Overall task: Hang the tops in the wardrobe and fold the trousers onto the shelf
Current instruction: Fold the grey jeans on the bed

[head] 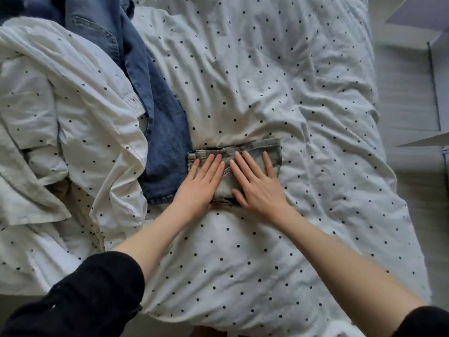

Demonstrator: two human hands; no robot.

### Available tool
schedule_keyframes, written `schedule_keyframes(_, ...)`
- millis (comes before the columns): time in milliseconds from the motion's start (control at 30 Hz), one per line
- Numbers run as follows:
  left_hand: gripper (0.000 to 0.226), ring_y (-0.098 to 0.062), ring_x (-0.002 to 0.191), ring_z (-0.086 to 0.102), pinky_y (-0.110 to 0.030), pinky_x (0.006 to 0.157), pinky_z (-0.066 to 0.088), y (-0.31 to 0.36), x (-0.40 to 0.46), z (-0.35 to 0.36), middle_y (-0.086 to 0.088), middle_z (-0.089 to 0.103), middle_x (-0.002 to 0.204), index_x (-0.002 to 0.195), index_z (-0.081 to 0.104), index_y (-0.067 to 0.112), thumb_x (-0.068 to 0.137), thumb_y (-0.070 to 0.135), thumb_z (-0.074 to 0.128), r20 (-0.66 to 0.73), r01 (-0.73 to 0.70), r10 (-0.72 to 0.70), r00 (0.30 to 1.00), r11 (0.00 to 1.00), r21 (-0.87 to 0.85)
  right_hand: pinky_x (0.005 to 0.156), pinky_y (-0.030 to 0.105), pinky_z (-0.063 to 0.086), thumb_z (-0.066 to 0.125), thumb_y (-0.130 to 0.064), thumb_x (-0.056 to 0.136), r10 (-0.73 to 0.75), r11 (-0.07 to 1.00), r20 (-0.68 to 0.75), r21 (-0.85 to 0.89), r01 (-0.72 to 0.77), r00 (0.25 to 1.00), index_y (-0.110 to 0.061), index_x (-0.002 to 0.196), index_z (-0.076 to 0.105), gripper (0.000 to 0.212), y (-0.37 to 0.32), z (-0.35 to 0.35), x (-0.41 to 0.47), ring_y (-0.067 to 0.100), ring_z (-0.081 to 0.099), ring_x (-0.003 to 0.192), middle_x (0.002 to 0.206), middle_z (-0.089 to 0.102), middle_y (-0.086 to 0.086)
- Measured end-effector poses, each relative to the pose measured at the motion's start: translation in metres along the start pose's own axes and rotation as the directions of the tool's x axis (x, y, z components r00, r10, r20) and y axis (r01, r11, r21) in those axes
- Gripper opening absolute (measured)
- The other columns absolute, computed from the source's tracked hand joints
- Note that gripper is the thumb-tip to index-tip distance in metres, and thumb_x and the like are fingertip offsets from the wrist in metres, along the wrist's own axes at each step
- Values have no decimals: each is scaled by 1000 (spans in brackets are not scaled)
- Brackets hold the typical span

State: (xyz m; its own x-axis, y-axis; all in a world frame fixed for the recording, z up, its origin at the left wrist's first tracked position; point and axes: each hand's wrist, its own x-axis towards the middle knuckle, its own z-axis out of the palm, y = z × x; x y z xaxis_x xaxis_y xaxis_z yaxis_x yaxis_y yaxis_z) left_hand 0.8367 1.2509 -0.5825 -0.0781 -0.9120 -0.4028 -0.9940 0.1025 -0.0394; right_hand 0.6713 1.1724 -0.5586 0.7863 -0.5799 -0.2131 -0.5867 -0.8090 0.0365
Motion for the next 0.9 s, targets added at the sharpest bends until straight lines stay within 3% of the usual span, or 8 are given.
schedule_keyframes(100, 57, -31, 144, 8, -51, 115, 13, 15, -8, -18, -17, 7, 156, 148, 5, 1, 91, 10, 8, -3, 20, -20, 1000, 999, 32, 106, 57, 34, 71, -50, 73, 70, 998, -3, 12, -70, 998, -8, 134, 52, 76, -8, -8, -26, 27, 42, 133, 143, 46, 13)
schedule_keyframes(200, 56, -26, 131, 44, -44, 102, 42, 18, -18, -36, -14, 47, 140, 135, 49, 5, 86, 6, 20, -116, 3, 8, 993, 996, 94, 113, 57, 14, 68, -47, 75, 122, 990, 111, 50, -128, 986, -8, 147, 30, 90, -16, -12, -30, 29, 20, 144, 154, 24, 14)
schedule_keyframes(300, 57, -32, 145, 10, -46, 117, 16, 14, -25, -51, -20, 7, 156, 148, 6, -2, 92, -3, 17, 59, -30, 33, 998, 999, -45, 112, 55, -11, 57, -46, 84, 151, 985, 160, 64, -163, 975, -12, 152, 4, 92, -16, -18, -30, 30, -4, 146, 159, 0, 11)
schedule_keyframes(400, 72, -25, 146, 5, -41, 117, 12, 31, -44, -73, -14, 0, 158, 149, -2, 4, 93, 4, 43, 211, -24, 79, 974, 968, -250, 109, 58, 27, 67, -42, 77, 146, 987, 26, 71, -148, 989, -9, 136, 49, 70, -10, -40, -52, 33, 40, 134, 143, 45, 15)
schedule_keyframes(533, 74, -19, 142, 22, -39, 112, 24, 93, -63, -97, -7, 21, 155, 149, 13, 11, 86, 12, 53, 123, -19, 80, 989, 901, -433, 86, 48, 53, 75, -10, 62, 171, 983, -203, 107, -152, 964, -9, 93, 72, 31, 19, -59, -115, 27, 65, 106, 106, 70, 10)
schedule_keyframes(700, 76, -30, 114, 57, -46, 93, 47, 224, -79, -140, -12, 56, 131, 133, 50, 7, 61, 16, 71, -295, -265, 195, 935, 939, -221, 78, 40, 55, 74, -3, 58, 250, 964, -249, 158, -216, 936, -7, 84, 69, 27, 93, -75, -237, 28, 68, 91, 90, 70, 9)
schedule_keyframes(833, 68, -26, 109, 61, -49, 92, 48, 349, -73, -169, -8, 63, 119, 120, 60, 10, 62, 39, 79, -406, -273, 194, 893, 950, -148, 70, 35, 55, 72, -11, 65, 324, 943, -235, 160, -292, 917, -8, 78, 67, 15, 168, -88, -350, 28, 67, 76, 83, 68, 8)
schedule_keyframes(900, 44, -24, 92, 67, -42, 86, 53, 411, -61, -188, -8, 69, 100, 104, 66, 8, 66, 27, 77, -489, -320, 203, 848, 932, -168, 67, 33, 53, 77, -12, 60, 369, 927, -194, 149, -345, 909, -9, 75, 66, 19, 208, -94, -405, 27, 65, 72, 80, 67, 7)
